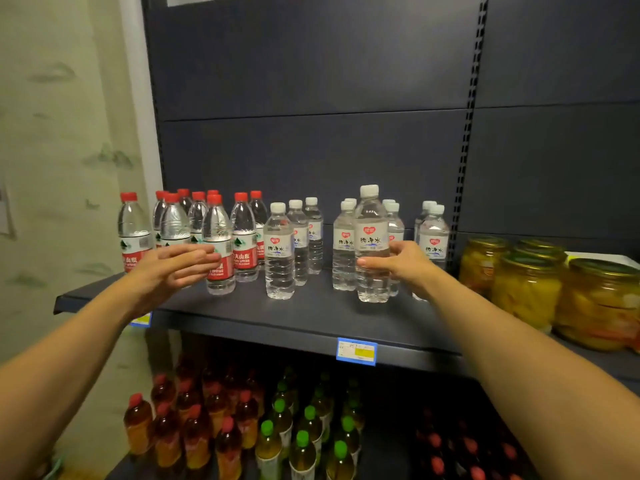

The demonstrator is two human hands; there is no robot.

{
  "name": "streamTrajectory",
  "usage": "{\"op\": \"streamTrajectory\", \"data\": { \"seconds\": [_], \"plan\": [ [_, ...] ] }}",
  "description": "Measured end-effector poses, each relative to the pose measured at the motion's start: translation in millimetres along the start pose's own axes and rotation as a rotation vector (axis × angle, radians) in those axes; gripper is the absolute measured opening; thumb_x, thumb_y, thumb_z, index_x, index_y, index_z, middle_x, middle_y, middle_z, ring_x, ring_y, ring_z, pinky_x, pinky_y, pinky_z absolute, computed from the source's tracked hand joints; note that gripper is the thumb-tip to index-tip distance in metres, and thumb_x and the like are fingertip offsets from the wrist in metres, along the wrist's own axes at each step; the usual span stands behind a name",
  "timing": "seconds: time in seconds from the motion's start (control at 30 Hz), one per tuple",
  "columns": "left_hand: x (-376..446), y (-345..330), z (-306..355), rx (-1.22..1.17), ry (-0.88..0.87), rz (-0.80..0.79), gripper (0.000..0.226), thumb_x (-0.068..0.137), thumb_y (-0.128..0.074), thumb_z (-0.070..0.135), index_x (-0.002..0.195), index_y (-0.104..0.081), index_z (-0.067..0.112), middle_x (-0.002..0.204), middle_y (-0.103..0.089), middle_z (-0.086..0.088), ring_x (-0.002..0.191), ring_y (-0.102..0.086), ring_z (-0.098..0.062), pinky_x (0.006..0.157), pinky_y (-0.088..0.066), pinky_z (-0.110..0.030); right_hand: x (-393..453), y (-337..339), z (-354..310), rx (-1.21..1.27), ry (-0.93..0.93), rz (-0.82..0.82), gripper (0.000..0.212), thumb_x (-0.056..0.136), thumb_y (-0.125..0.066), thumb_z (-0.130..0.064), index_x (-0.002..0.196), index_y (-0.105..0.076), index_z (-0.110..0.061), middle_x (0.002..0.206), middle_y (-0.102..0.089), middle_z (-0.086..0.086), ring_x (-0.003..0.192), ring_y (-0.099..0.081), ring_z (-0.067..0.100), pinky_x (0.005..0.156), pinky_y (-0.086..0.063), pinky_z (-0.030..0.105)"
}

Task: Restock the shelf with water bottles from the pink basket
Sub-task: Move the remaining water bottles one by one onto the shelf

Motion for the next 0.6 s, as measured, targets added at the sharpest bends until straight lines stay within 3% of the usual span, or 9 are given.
{"op": "streamTrajectory", "data": {
  "seconds": [0.07, 0.2, 0.27, 0.37, 0.47, 0.53, 0.6],
  "plan": [
    [-11, 16, -6, 0.001, 0.015, 0.021, 0.052, 0.087, -0.064, 0.018, 0.135, -0.061, -0.001, 0.133, -0.068, -0.025, 0.115, -0.073, -0.03, 0.098, -0.057, -0.034, 4, 7, 3, -0.012, 0.001, 0.03, 0.107, 0.028, -0.1, -0.056, 0.12, -0.067, -0.012, 0.105, -0.078, -0.001, 0.097, -0.075, 0.02, 0.095, -0.057, 0.048],
    [-33, 21, -7, 0.056, 0.019, 0.042, 0.049, 0.085, -0.064, 0.017, 0.131, -0.064, 0.001, 0.13, -0.07, -0.022, 0.117, -0.071, -0.032, 0.097, -0.057, -0.033, 13, -2, 3, 0.002, 0.01, 0.065, 0.106, 0.026, -0.099, -0.057, 0.117, -0.068, -0.013, 0.104, -0.078, 0.001, 0.096, -0.075, 0.02, 0.093, -0.058, 0.046],
    [-45, 20, -7, 0.072, 0.023, 0.051, 0.062, 0.077, -0.081, 0.028, 0.131, -0.064, 0.001, 0.13, -0.07, -0.022, 0.117, -0.072, -0.031, 0.097, -0.058, -0.034, 20, -12, 2, -0.014, 0.017, 0.079, 0.109, 0.029, -0.098, -0.058, 0.122, -0.065, -0.012, 0.11, -0.076, 0.002, 0.1, -0.073, 0.019, 0.094, -0.058, 0.044],
    [-65, 22, -10, 0.088, 0.017, 0.068, 0.107, 0.044, -0.101, 0.053, 0.13, -0.065, 0.001, 0.128, -0.072, -0.02, 0.119, -0.07, -0.033, 0.099, -0.057, -0.037, 31, -30, 4, 0.012, 0.034, 0.065, 0.103, 0.039, -0.098, -0.049, 0.126, -0.063, -0.009, 0.114, -0.074, 0.002, 0.105, -0.07, 0.019, 0.099, -0.055, 0.043],
    [-81, 25, -13, 0.056, 0.012, 0.072, 0.099, 0.037, -0.102, 0.053, 0.118, -0.076, 0.002, 0.127, -0.072, -0.023, 0.118, -0.071, -0.035, 0.095, -0.059, -0.035, 43, -43, 10, 0.013, 0.012, 0.045, 0.085, 0.057, -0.097, -0.035, 0.129, -0.061, -0.009, 0.119, -0.072, 0.003, 0.108, -0.068, 0.018, 0.1, -0.054, 0.042],
    [-88, 31, -16, 0.039, 0.023, 0.07, 0.094, 0.037, -0.103, 0.052, 0.115, -0.078, 0.006, 0.128, -0.07, -0.025, 0.119, -0.07, -0.037, 0.096, -0.059, -0.036, 48, -48, 16, 0.007, -0.01, 0.049, 0.093, 0.054, -0.097, -0.039, 0.133, -0.06, -0.008, 0.123, -0.07, 0.004, 0.112, -0.067, 0.02, 0.101, -0.054, 0.042],
    [-94, 37, -18, 0.046, 0.043, 0.074, 0.094, 0.037, -0.103, 0.052, 0.116, -0.078, 0.008, 0.128, -0.07, -0.026, 0.119, -0.07, -0.037, 0.096, -0.059, -0.036, 51, -53, 23, 0.018, -0.024, 0.042, 0.118, 0.037, -0.096, -0.052, 0.137, -0.056, -0.006, 0.127, -0.069, 0.005, 0.115, -0.066, 0.023, 0.102, -0.053, 0.044]
  ]
}}
Point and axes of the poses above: each hand's wrist, its own x-axis towards the middle knuckle, its own y-axis out of the back of the hand, z = x × y, the point moved 1 cm from there along x, towards the middle knuckle
